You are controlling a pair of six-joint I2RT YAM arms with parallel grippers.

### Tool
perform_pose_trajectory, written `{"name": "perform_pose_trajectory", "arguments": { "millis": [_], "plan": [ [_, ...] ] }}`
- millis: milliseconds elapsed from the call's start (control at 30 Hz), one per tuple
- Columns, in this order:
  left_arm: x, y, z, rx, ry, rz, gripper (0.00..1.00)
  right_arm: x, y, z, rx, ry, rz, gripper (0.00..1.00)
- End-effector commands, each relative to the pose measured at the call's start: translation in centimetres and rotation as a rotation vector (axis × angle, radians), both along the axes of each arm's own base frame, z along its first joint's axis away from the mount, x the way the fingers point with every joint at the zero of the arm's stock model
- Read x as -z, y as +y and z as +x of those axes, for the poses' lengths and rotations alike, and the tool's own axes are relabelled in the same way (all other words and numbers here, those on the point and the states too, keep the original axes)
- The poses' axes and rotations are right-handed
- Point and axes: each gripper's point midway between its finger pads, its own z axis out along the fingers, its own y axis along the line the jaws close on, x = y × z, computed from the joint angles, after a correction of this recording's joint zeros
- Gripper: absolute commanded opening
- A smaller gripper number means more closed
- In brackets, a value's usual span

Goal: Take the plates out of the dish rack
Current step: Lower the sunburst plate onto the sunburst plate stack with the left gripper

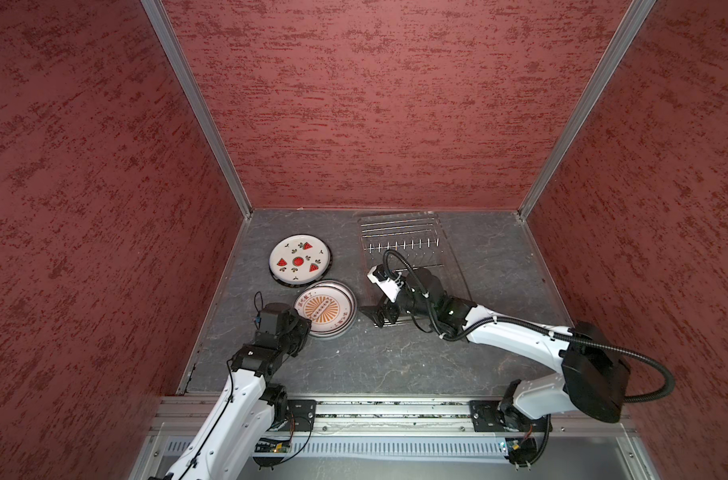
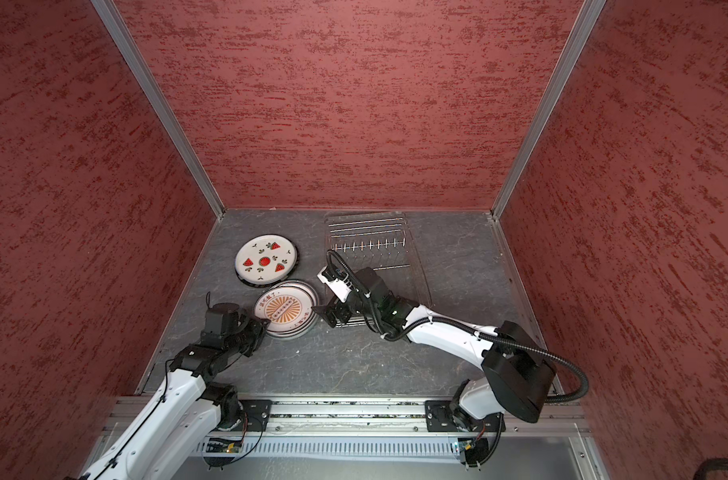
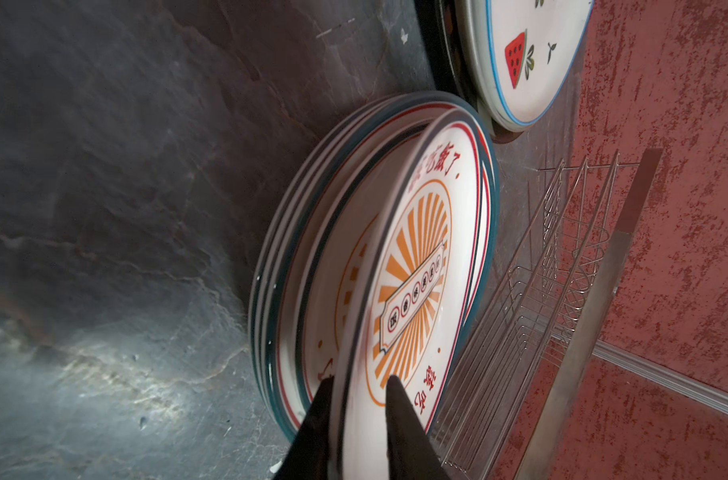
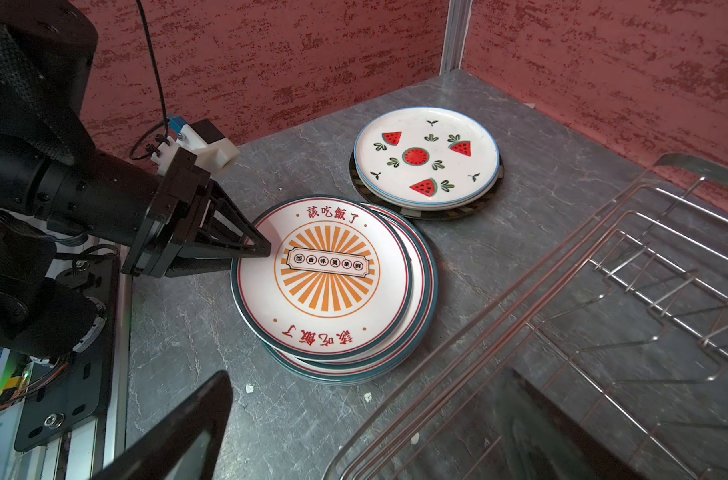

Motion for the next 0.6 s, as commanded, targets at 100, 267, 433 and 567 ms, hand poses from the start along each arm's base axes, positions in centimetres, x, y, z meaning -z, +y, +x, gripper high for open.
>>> {"name": "perform_pose_trajectory", "arguments": {
  "millis": [100, 267, 433, 567],
  "plan": [
    [0.1, 0.7, 0.1, -0.030, -0.010, 0.021, 0.37, -0.2, 0.2, 0.1, 0.004, -0.029, 0.009, 0.99],
    [0.4, 1.4, 0.2, -0.053, -0.001, 0.054, 0.37, -0.1, 0.1, 0.2, 0.011, -0.029, 0.007, 0.99],
    [0.8, 1.7, 0.0, -0.071, 0.016, 0.069, 0.37, -0.2, 0.1, 0.3, 0.017, -0.033, 0.007, 0.99],
    [1.0, 2.0, 0.0, -0.085, 0.014, 0.076, 0.38, 1.0, 0.3, 0.5, 0.017, -0.017, -0.014, 0.99]
  ]
}}
